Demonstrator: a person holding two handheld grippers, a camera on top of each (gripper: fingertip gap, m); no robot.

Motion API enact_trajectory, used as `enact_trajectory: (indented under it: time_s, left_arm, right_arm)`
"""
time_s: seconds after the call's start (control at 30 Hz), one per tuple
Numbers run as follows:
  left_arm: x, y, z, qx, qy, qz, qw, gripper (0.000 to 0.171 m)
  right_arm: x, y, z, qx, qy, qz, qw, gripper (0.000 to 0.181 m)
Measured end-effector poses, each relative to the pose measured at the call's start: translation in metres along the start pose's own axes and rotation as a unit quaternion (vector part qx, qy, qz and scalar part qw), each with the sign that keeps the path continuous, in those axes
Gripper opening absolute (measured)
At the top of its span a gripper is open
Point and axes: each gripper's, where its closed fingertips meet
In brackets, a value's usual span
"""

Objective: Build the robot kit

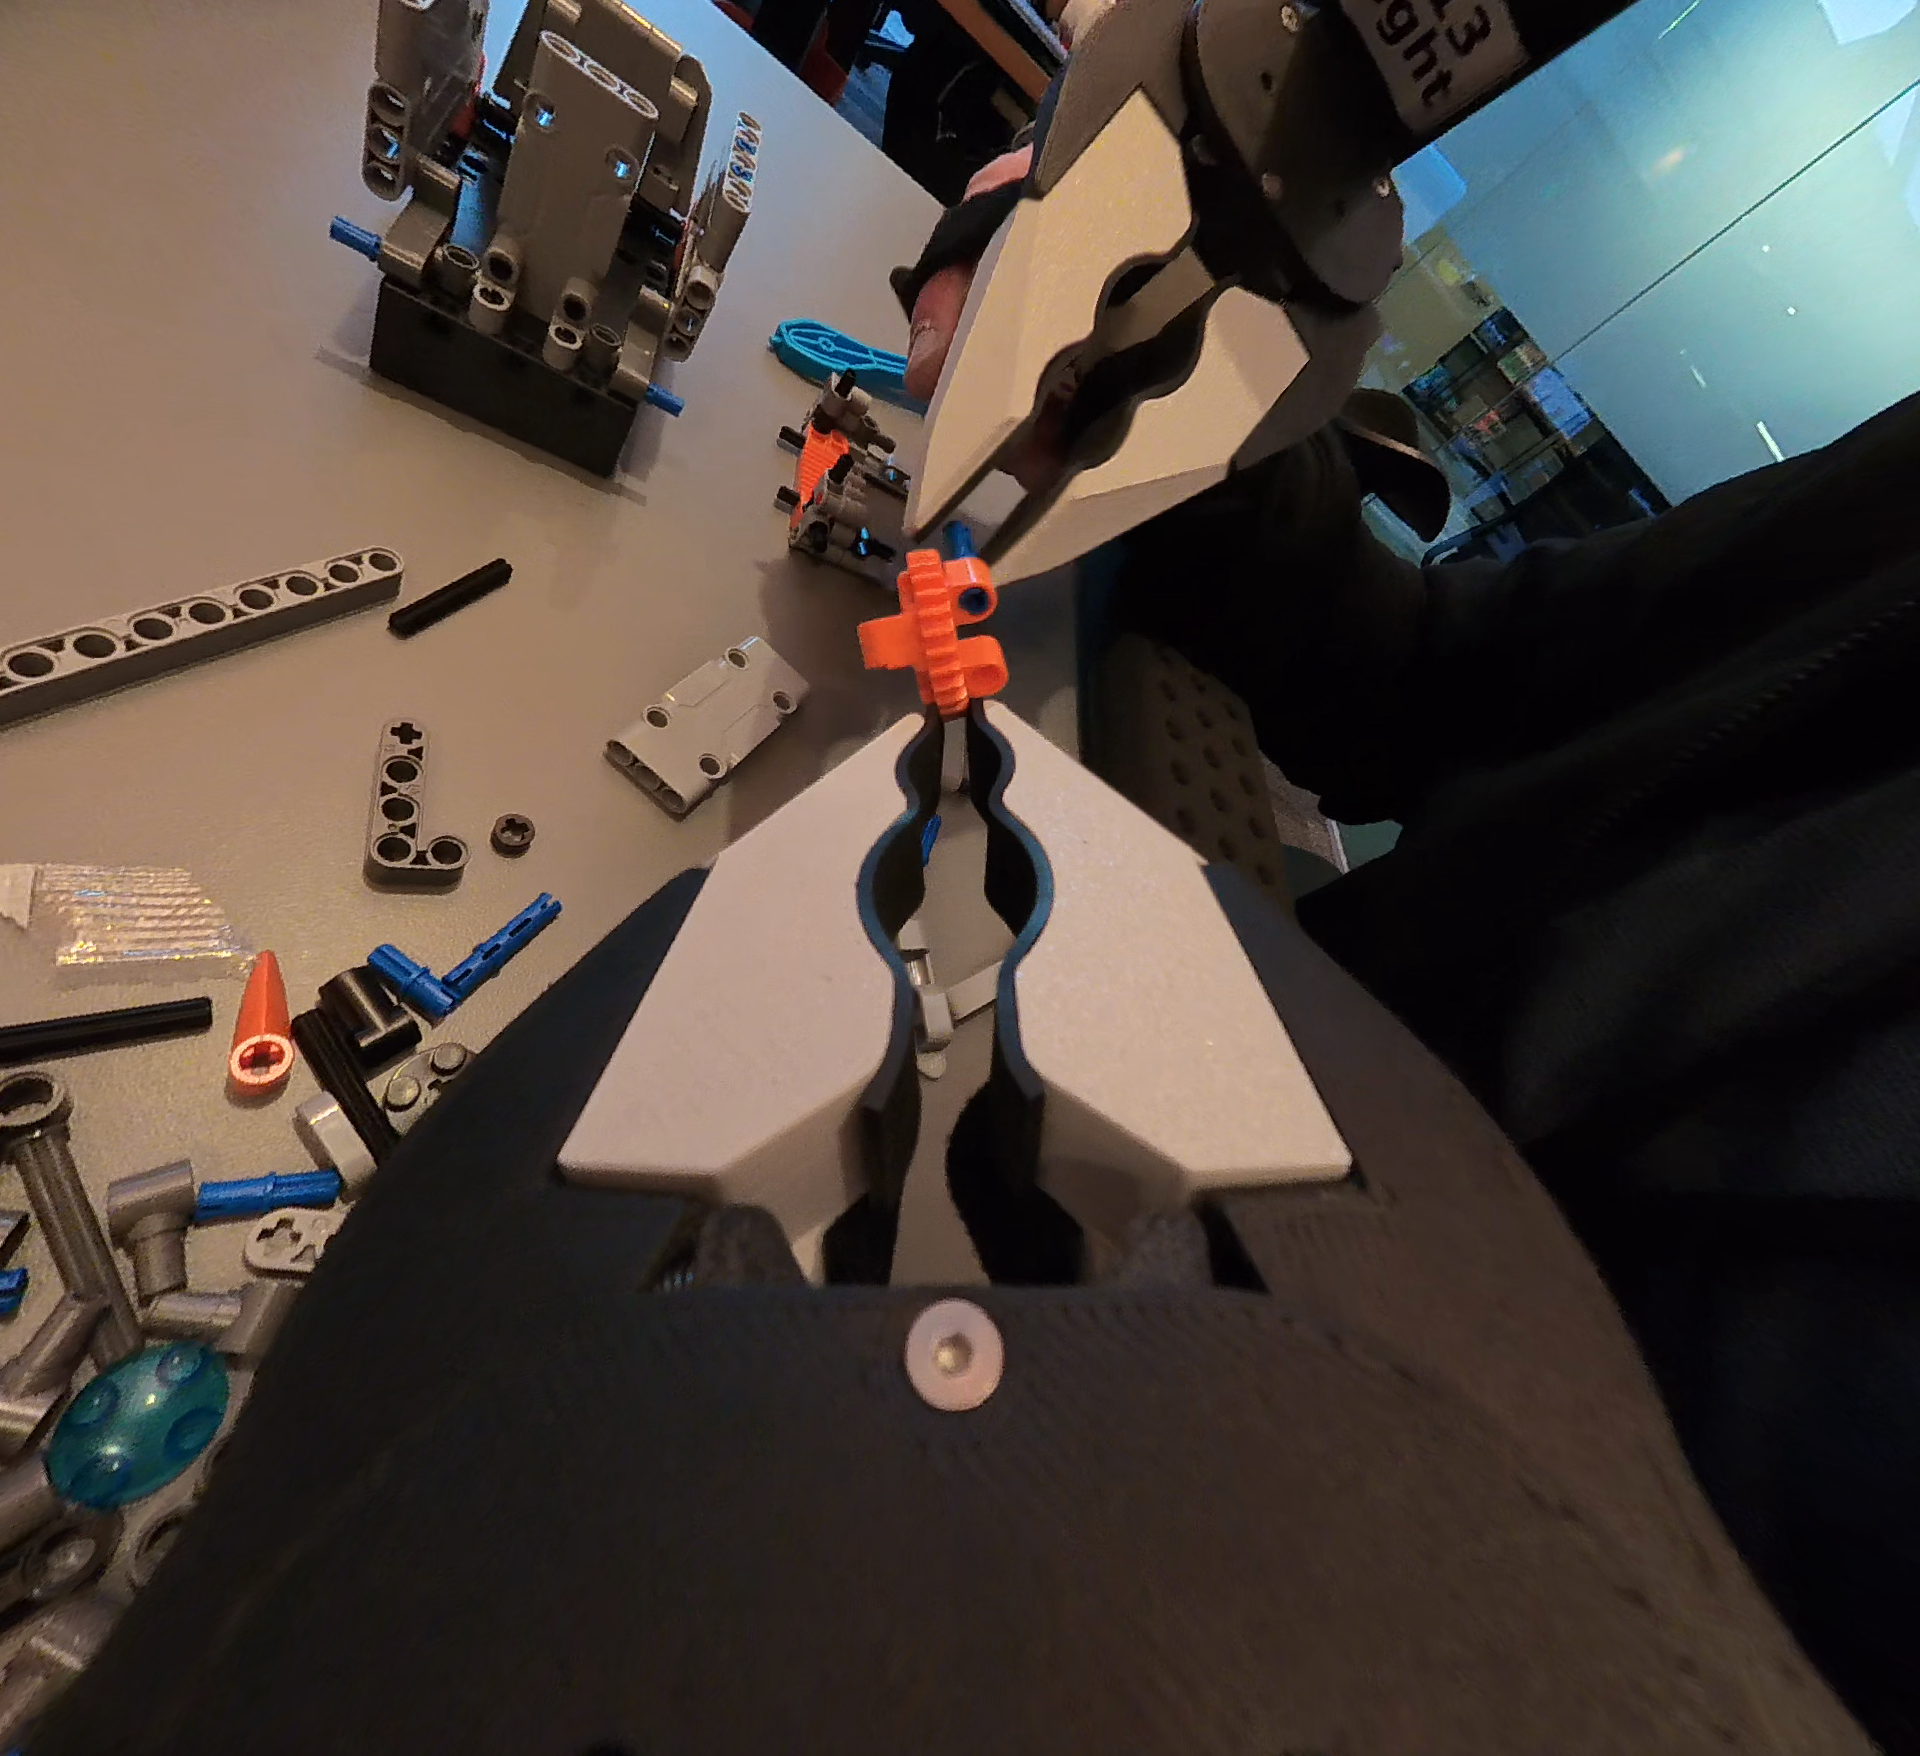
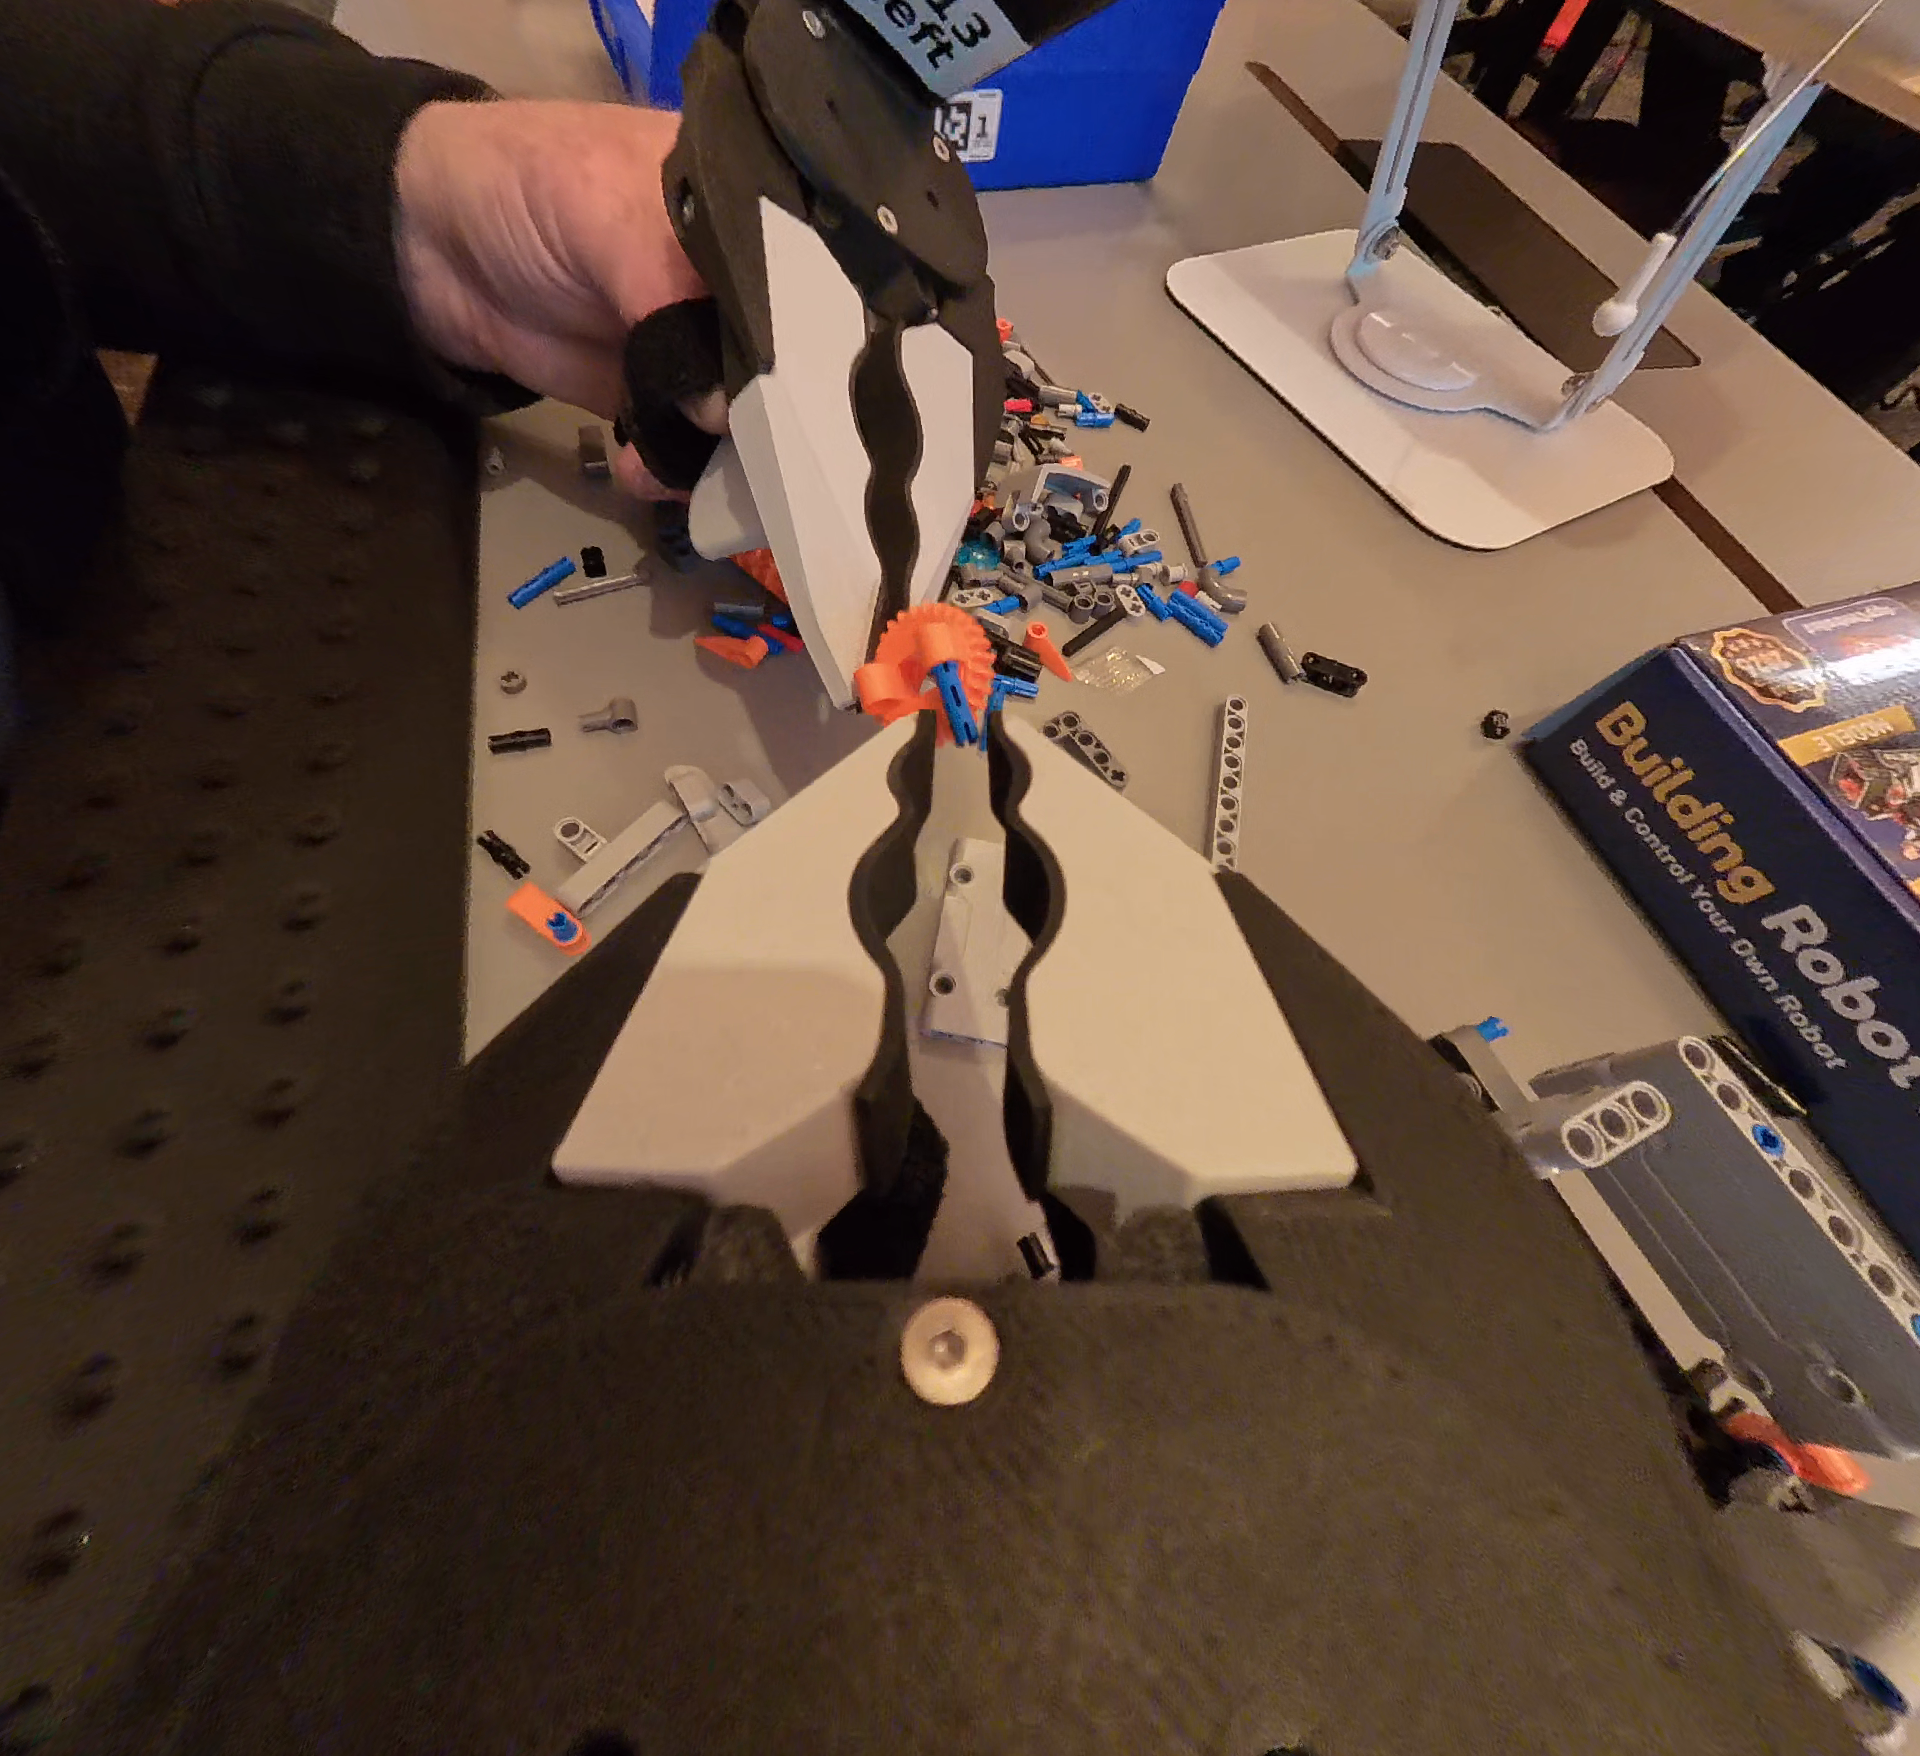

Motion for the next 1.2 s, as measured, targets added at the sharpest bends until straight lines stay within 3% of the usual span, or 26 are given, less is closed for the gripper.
enact_trajectory:
  time_s: [0.33,0.57,0.83,1.2]
  left_arm:
    - [-0.005,0.001,0.003,-0.007,-0.004,-0.015,1.0,0.002]
    - [-0.011,0.01,0.017,-0.047,0.003,-0.042,0.998,0.02]
    - [-0.01,0.007,0.017,-0.05,0.024,-0.053,0.997,0.008]
    - [-0.015,0.013,0.029,-0.085,-0.032,-0.001,0.996,0.005]
  right_arm:
    - [0.004,0.002,0.001,0.003,0.01,0.007,1.0,0.002]
    - [0.007,0.005,0.004,-0.002,0.016,0.012,1.0,0.002]
    - [0.016,0.003,0.004,0.01,0.049,0.018,0.999,0.002]
    - [0.016,0.007,0.011,-0.003,0.042,0.013,0.999,0.002]
Point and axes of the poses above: each gripper's, where its closed fingertips meet, y back along the fingers, z out of its top, x = y × z across the jaws, and after that the axes turned 3 degrees about z, right-handed
